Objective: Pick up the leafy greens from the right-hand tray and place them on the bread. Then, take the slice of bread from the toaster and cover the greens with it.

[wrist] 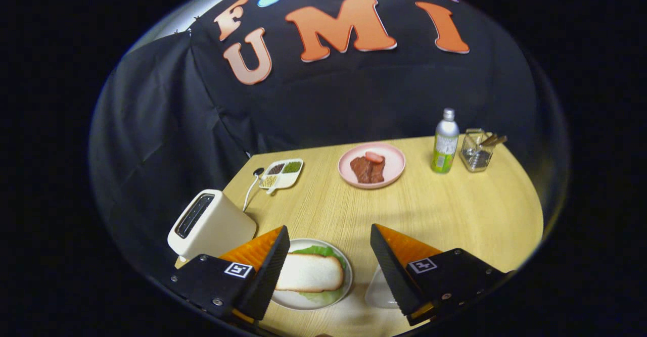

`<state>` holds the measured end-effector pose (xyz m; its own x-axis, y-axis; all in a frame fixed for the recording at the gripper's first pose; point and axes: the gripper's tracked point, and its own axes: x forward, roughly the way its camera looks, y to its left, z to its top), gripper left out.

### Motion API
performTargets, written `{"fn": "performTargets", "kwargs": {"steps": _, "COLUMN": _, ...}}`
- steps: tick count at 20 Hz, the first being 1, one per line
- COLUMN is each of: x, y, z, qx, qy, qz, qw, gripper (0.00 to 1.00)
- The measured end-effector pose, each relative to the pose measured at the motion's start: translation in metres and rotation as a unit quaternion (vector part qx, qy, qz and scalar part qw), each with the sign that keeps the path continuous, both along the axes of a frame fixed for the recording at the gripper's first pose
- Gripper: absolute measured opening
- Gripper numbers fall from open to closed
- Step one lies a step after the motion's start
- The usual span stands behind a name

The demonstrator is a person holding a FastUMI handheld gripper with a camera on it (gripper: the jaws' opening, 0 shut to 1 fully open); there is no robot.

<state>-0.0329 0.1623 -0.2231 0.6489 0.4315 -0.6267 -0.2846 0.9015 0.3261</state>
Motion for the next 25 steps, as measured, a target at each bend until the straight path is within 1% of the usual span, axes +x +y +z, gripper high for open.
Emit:
{"fn": "performTargets", "kwargs": {"steps": 2, "x": 0.008, "y": -0.011, "z": 0.030, "qx": -0.009, "qy": -0.043, "qz": -0.012, "qw": 0.999, "gripper": 0.96}}
{"fn": "performTargets", "kwargs": {"steps": 4, "x": 0.010, "y": -0.022, "z": 0.059, "qx": -0.016, "qy": -0.071, "qz": -0.022, "qw": 0.997, "gripper": 0.97}}
{"fn": "performTargets", "kwargs": {"steps": 8, "x": 0.024, "y": -0.042, "z": 0.124, "qx": -0.028, "qy": -0.153, "qz": -0.051, "qw": 0.987, "gripper": 0.97}}
{"fn": "performTargets", "kwargs": {"steps": 13, "x": 0.037, "y": -0.071, "z": 0.200, "qx": -0.052, "qy": -0.250, "qz": -0.096, "qw": 0.962, "gripper": 0.98}}
{"fn": "performTargets", "kwargs": {"steps": 16, "x": 0.032, "y": -0.075, "z": 0.219, "qx": -0.063, "qy": -0.269, "qz": -0.101, "qw": 0.956, "gripper": 0.97}}
{"fn": "performTargets", "kwargs": {"steps": 18, "x": 0.037, "y": -0.080, "z": 0.234, "qx": -0.064, "qy": -0.292, "qz": -0.111, "qw": 0.948, "gripper": 0.98}}
{"fn": "performTargets", "kwargs": {"steps": 21, "x": 0.036, "y": -0.085, "z": 0.252, "qx": -0.078, "qy": -0.327, "qz": -0.116, "qw": 0.935, "gripper": 0.98}}
{"fn": "performTargets", "kwargs": {"steps": 25, "x": 0.036, "y": -0.083, "z": 0.283, "qx": -0.100, "qy": -0.384, "qz": -0.112, "qw": 0.911, "gripper": 0.98}}
